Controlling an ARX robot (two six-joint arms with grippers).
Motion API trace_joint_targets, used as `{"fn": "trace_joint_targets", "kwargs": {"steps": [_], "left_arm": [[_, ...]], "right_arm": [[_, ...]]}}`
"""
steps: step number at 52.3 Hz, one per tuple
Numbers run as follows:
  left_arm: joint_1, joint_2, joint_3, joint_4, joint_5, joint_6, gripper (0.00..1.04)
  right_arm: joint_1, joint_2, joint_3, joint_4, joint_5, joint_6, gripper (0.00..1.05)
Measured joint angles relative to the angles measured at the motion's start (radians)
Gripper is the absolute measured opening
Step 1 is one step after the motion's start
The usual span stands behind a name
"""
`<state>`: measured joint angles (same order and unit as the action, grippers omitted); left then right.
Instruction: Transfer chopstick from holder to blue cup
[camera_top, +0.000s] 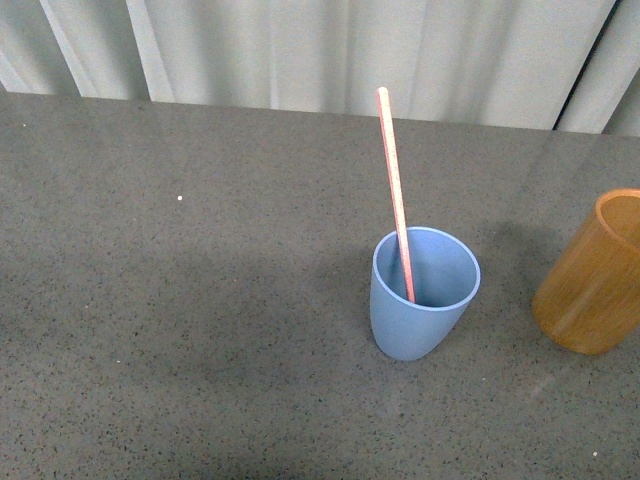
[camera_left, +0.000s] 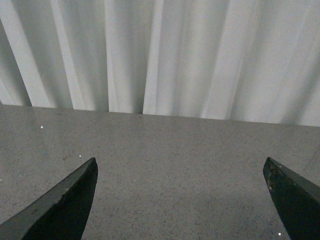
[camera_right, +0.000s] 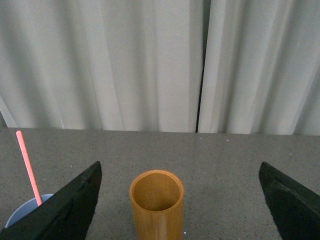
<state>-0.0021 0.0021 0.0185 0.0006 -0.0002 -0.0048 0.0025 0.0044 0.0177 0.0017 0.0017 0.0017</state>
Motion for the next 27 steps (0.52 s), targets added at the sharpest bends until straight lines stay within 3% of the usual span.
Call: {"fn": "trace_joint_targets", "kwargs": {"steps": [27], "left_arm": [[0.000, 0.000, 0.000, 0.000, 0.000, 0.000, 0.98]], "right_arm": [[0.000, 0.000, 0.000, 0.000, 0.000, 0.000, 0.95]]}}
